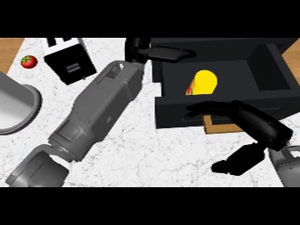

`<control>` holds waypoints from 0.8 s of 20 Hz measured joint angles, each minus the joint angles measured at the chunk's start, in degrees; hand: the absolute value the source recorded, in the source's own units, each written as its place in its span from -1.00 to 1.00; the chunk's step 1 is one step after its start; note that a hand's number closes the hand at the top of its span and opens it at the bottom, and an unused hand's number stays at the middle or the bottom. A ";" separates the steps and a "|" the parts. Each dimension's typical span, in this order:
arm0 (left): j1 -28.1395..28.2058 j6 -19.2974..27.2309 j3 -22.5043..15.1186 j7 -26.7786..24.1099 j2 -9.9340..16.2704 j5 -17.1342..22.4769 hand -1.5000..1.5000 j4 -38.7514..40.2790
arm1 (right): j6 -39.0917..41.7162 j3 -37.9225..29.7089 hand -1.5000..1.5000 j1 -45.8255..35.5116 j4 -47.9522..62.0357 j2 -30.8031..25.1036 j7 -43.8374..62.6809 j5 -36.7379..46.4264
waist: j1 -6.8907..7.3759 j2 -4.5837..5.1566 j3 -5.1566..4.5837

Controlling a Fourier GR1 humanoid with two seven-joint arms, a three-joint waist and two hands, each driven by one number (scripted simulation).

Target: Pick up the cup, place it into the drawer and close the drawer

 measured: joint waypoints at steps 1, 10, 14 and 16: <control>0.41 0.09 -0.27 -0.22 -0.03 0.71 -1.00 -0.66 | -1.41 1.30 -1.00 0.03 1.96 0.75 -0.99 2.86 | 0.41 -0.04 0.01; 7.23 -3.10 0.59 -2.17 1.18 1.43 -1.00 -6.06 | -9.37 6.73 1.00 -5.29 28.71 3.61 -12.22 18.72 | 5.54 -0.47 0.03; 9.90 -4.48 0.79 -1.29 3.07 1.64 -1.00 -8.94 | -13.72 5.48 1.00 -11.34 42.54 5.41 -17.78 22.01 | 7.14 -0.47 -0.02; 11.26 -5.06 0.62 -1.02 3.87 1.54 -1.00 -10.36 | -15.82 3.98 1.00 -14.32 48.06 5.59 -21.51 22.57 | 7.91 -0.49 -0.08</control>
